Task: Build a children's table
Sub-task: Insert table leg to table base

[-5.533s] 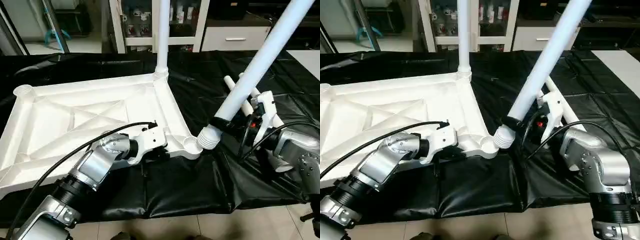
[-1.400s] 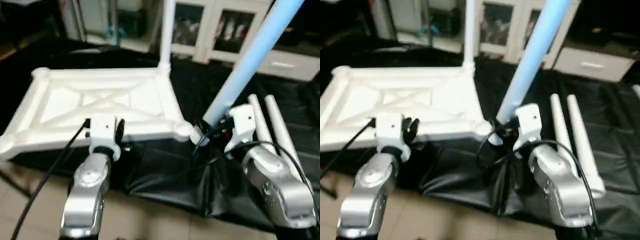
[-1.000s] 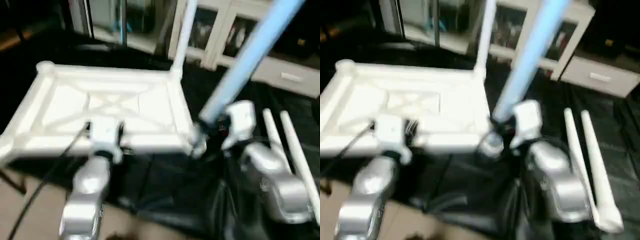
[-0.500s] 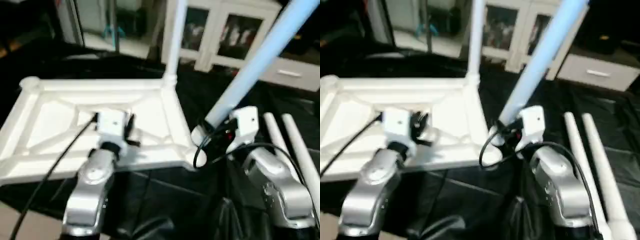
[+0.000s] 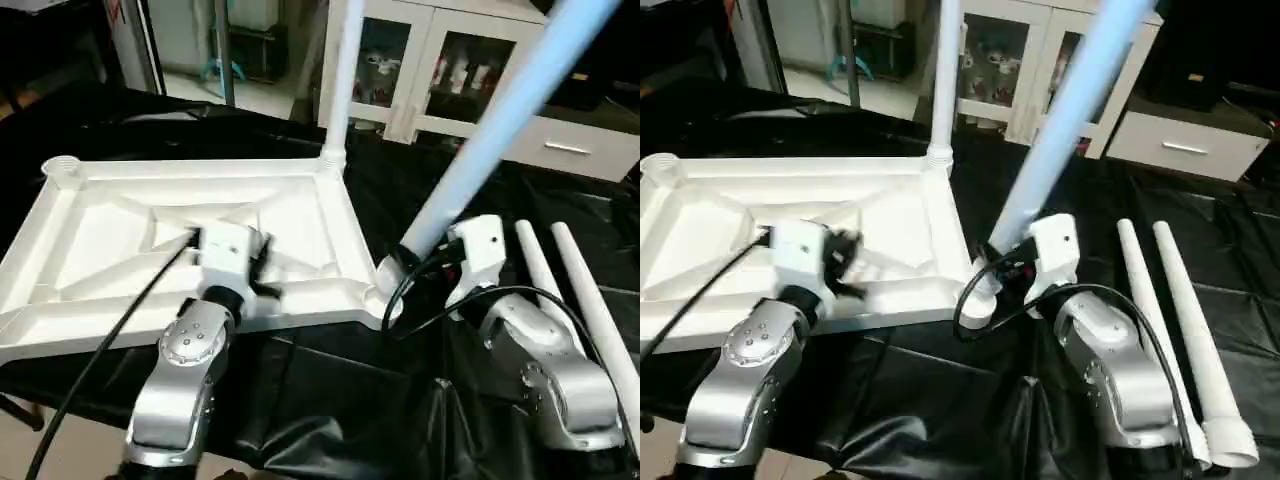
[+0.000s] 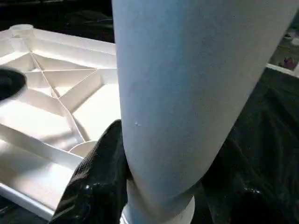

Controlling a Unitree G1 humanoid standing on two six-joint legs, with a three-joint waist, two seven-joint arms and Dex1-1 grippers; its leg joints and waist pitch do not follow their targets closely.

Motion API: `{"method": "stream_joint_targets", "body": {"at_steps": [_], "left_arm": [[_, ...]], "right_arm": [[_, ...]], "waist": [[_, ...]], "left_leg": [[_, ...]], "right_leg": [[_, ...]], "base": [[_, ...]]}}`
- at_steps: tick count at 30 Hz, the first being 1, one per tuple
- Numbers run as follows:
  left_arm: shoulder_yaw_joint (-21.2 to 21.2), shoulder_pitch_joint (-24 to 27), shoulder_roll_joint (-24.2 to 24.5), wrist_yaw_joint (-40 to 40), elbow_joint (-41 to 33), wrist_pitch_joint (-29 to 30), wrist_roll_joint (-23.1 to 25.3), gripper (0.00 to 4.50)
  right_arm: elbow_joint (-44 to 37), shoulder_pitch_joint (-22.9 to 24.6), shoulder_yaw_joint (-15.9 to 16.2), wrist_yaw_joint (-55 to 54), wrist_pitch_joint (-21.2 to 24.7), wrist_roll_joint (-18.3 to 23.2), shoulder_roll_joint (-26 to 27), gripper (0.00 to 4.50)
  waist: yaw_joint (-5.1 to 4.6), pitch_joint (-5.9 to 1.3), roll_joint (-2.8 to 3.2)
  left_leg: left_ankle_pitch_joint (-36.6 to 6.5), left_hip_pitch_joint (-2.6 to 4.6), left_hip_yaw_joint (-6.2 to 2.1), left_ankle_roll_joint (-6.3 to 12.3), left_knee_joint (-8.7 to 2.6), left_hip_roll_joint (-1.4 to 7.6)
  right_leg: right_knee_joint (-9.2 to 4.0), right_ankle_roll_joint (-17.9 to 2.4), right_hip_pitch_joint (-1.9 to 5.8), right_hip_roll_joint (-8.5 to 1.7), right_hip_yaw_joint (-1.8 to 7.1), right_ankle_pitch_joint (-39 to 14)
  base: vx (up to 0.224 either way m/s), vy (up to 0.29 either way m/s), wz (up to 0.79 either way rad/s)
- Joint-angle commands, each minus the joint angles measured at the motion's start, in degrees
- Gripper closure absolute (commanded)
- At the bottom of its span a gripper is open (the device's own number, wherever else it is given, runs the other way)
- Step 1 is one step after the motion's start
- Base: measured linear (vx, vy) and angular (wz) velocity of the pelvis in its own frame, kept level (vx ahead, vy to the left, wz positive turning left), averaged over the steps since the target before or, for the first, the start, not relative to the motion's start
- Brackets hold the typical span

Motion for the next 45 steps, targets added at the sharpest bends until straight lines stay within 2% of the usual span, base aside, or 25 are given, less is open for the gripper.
{"method": "stream_joint_targets", "body": {"at_steps": [1, 3, 5, 6, 7, 10, 12, 13, 14, 15, 17, 19, 20, 22, 23, 24, 29, 33, 34, 35, 37, 38, 39, 40, 45], "left_arm": [[-4.4, -0.7, 3.1, -14.3, -0.5, 3.3, -7.4, 3.13], [-7.7, -1.4, 6.2, -22.7, 0.0, 5.5, -10.3, 3.02], [-10.6, -3.0, 8.4, -28.4, 1.7, 7.4, -11.1, 2.75], [-11.0, -3.2, 8.6, -29.0, 2.0, 7.6, -11.1, 2.75], [-12.9, -4.7, 10.0, -31.7, 4.0, 6.9, -10.3, 2.67], [-14.0, -6.9, 10.4, -32.9, 7.2, 5.9, -8.6, 2.44], [-14.7, -8.8, 10.8, -32.8, 10.2, 4.3, -6.2, 2.28], [-14.7, -10.6, 10.8, -32.2, 13.2, 2.9, -4.4, 2.24], [-14.4, -12.6, 10.9, -32.2, 15.9, 1.6, -3.7, 2.13], [-14.1, -13.6, 10.9, -32.3, 17.2, 1.2, -3.7, 1.98], [-13.5, -14.9, 10.8, -32.3, 18.7, 1.1, -4.0, 1.83], [-13.5, -15.9, 11.3, -32.9, 19.5, 1.3, -4.9, 1.67], [-13.6, -17.1, 11.8, -33.5, 21.2, 1.2, -5.3, 1.54], [-13.6, -17.9, 12.1, -33.9, 22.3, 1.1, -5.6, 1.41], [-14.0, -18.6, 12.5, -34.5, 23.8, 0.9, -5.3, 1.34], [-14.0, -19.2, 12.6, -34.4, 25.4, 1.1, -4.8, 1.2], [-14.6, -20.7, 12.7, -36.2, 29.6, 0.0, -3.0, 0.9], [-15.6, -21.8, 12.8, -35.8, 33.4, -1.2, -2.1, 0.48], [-15.6, -22.0, 12.7, -35.6, 33.8, -1.2, -2.1, 0.48], [-15.7, -22.4, 12.5, -35.9, 34.6, -1.5, -2.1, 0.75], [-15.9, -22.8, 12.2, -37.3, 35.2, -1.2, -2.5, 0.89], [-16.6, -23.1, 12.4, -38.6, 35.1, -0.2, -2.4, 0.87], [-16.8, -23.1, 12.5, -39.0, 34.9, 0.2, -2.5, 1.14], [-17.0, -23.1, 12.6, -39.4, 34.8, 0.5, -2.5, 1.14], [-17.9, -23.9, 13.0, -41.2, 34.2, 3.9, -2.5, 1.72]], "right_arm": [[1.8, -2.4, -2.4, 4.2, 0.7, 3.0, -2.4, 2.67], [2.8, -3.2, -3.8, 6.8, 1.4, 4.5, -4.4, 2.67], [3.1, -3.5, -4.5, 9.4, 2.0, 5.3, -6.6, 2.67], [3.1, -3.5, -4.6, 9.7, 2.0, 5.4, -6.9, 2.67], [2.9, -3.3, -4.4, 11.6, 2.3, 5.5, -8.5, 2.67], [2.0, -2.6, -4.0, 13.6, 2.7, 6.0, -9.9, 2.67], [1.5, -2.2, -3.7, 14.6, 2.8, 6.3, -10.5, 2.67], [0.9, -1.8, -3.6, 15.1, 3.0, 6.6, -10.8, 2.67], [0.3, -1.3, -3.4, 15.2, 3.0, 6.9, -10.8, 2.67], [0.1, -1.1, -3.3, 15.1, 3.0, 7.1, -10.7, 2.67], [-0.6, -0.7, -3.0, 14.9, 3.1, 7.3, -10.4, 2.67], [-0.8, -0.5, -2.9, 14.9, 3.1, 7.5, -10.4, 2.67], [-1.0, -0.3, -2.9, 14.9, 3.2, 7.7, -10.1, 2.67], [-1.1, -0.2, -2.9, 14.9, 3.3, 7.7, -10.0, 2.67], [-1.2, 0.0, -2.9, 14.9, 3.3, 7.8, -9.9, 2.67], [-1.4, 0.1, -3.0, 14.7, 3.3, 7.9, -9.7, 2.67], [-2.1, 0.5, -3.3, 14.2, 3.3, 8.1, -9.1, 2.67], [-2.7, 0.8, -3.0, 13.6, 3.4, 8.4, -8.7, 2.67], [-2.8, 0.8, -2.9, 13.6, 3.4, 8.4, -8.6, 2.67], [-2.9, 0.9, -2.8, 13.6, 3.4, 8.5, -8.6, 2.67], [-3.0, 1.0, -2.8, 13.6, 3.5, 8.7, -8.5, 2.67], [-2.9, 0.9, -2.9, 13.7, 3.5, 8.7, -8.6, 2.67], [-2.8, 0.9, -2.9, 13.7, 3.4, 8.6, -8.6, 2.67], [-2.8, 0.9, -2.9, 13.7, 3.4, 8.6, -8.6, 2.67], [-2.4, 0.7, -3.0, 13.5, 3.1, 8.3, -8.6, 2.67]], "waist": [[0.13, -2.91, 0.13], [0.27, -3.06, 0.23], [0.49, -3.26, 0.41], [0.62, -3.24, 0.41], [0.57, -3.12, 0.39], [0.56, -2.9, 0.57], [0.43, -2.79, 0.46], [0.49, -2.78, 0.9], [0.43, -2.78, 1.09], [0.35, -2.86, 0.8], [0.44, -3.01, 1.09], [0.47, -3.04, 1.01], [0.44, -3.09, 1.53], [0.5, -3.17, 1.36], [0.52, -3.15, 1.71], [0.46, -3.17, 1.78], [0.73, -3.09, 2.08], [0.69, -3.03, 2.31], [0.7, -3.01, 2.32], [0.65, -2.95, 2.29], [0.7, -3.0, 2.32], [0.68, -2.99, 2.41], [0.68, -3.02, 2.4], [0.7, -3.05, 2.44], [0.8, -3.17, 2.52]], "left_leg": [[-9.0, 0.33, -1.11, -0.39, -5.83, 3.83], [-6.3, 0.35, -0.99, 0.04, -5.69, 3.64], [-2.0, 0.47, -0.47, 1.71, -5.29, 3.56], [-1.7, 0.59, -0.35, 2.04, -5.24, 3.58], [-1.9, 0.33, -0.33, 2.5, -5.35, 3.63], [-6.5, 0.51, -0.22, 1.93, -5.57, 3.87], [-9.5, 0.74, -0.09, 1.01, -5.76, 3.91], [-9.8, 0.73, -0.19, 0.81, -5.84, 3.91], [-10.3, 0.72, -0.15, 0.49, -5.86, 3.91], [-10.2, 0.73, 0.01, 0.39, -5.81, 3.86], [-8.6, 0.57, 0.08, 0.23, -5.82, 4.03], [-7.8, 0.51, 0.16, 0.63, -5.72, 4.02], [-7.7, 0.58, 0.22, 0.69, -5.64, 3.93], [-7.4, 0.55, 0.26, 0.87, -5.6, 3.95], [-7.3, 0.61, 0.3, 0.96, -5.6, 3.93], [-7.3, 0.53, 0.29, 1.01, -5.56, 3.92], [-7.5, 0.5, 0.3, 1.12, -5.66, 4.02], [-8.8, 0.65, 0.25, 0.69, -5.82, 4.05], [-9.2, 0.68, 0.24, 0.56, -5.85, 4.08], [-9.8, 0.66, 0.25, 0.34, -5.92, 4.07], [-9.9, 0.69, 0.24, 0.14, -5.92, 4.1], [-9.7, 0.64, 0.22, 0.09, -6.0, 4.15], [-9.6, 0.65, 0.22, 0.11, -5.95, 4.14], [-9.4, 0.61, 0.2, 0.1, -5.97, 4.14], [-7.4, 0.59, 0.34, 0.8, -5.86, 4.11]], "right_leg": [[-4.56, -9.7, 1.57, -4.82, 2.93, -8.1], [-3.98, -10.8, 1.53, -4.46, 2.75, -4.1], [-3.42, -12.3, 1.52, -4.2, 2.73, 1.9], [-3.44, -12.7, 1.48, -4.25, 2.75, 2.6], [-3.48, -13.4, 1.72, -4.41, 2.76, 2.8], [-4.11, -13.8, 1.85, -4.86, 2.89, -3.2], [-4.77, -12.6, 1.66, -4.68, 2.96, -8.8], [-4.78, -12.5, 1.64, -4.73, 2.94, -9.2], [-4.95, -12.1, 1.61, -4.68, 2.94, -9.9], [-5.06, -11.9, 1.62, -4.59, 2.95, -9.9], [-4.66, -12.6, 1.72, -4.65, 2.87, -7.3], [-4.5, -13.2, 1.74, -4.69, 2.88, -6.3], [-4.55, -13.6, 1.61, -4.59, 2.87, -6.0], [-4.41, -14.0, 1.72, -4.58, 2.86, -5.2], [-4.46, -14.1, 1.61, -4.5, 2.83, -5.1], [-4.38, -14.5, 1.74, -4.54, 2.84, -4.5], [-4.57, -14.4, 1.76, -4.73, 2.86, -6.2], [-4.71, -13.9, 1.58, -4.7, 2.84, -8.1], [-4.76, -13.9, 1.55, -4.76, 2.85, -8.5], [-4.85, -13.8, 1.52, -4.75, 2.87, -9.3], [-4.87, -13.7, 1.49, -4.83, 2.92, -9.6], [-4.84, -13.7, 1.5, -4.81, 2.92, -9.3], [-4.8, -13.8, 1.49, -4.81, 2.91, -9.0], [-4.74, -13.9, 1.54, -4.86, 2.92, -8.6], [-4.55, -14.8, 1.66, -4.88, 2.9, -5.3]], "base": [[0.0, 0.0, 0.0], [0.0, 0.0, 0.0], [0.0, 0.0, 0.0], [0.0, 0.0, 0.0], [0.0, 0.0, 0.0], [0.0, 0.0, 0.0], [0.0, 0.0, 0.0], [0.0, 0.0, 0.0], [0.0, 0.0, 0.0], [0.0, 0.0, 0.0], [0.0, 0.0, 0.0], [0.0, 0.0, 0.0], [0.0, 0.0, 0.0], [0.0, 0.0, 0.0], [0.0, 0.0, 0.0], [0.0, 0.0, 0.0], [0.0, 0.0, 0.0], [0.0, 0.0, 0.0], [0.0, 0.0, 0.0], [0.0, 0.0, 0.0], [0.0, 0.0, 0.0], [0.0, 0.0, 0.0], [0.0, 0.0, 0.0], [0.0, 0.0, 0.0], [0.0, 0.0, 0.0]]}}
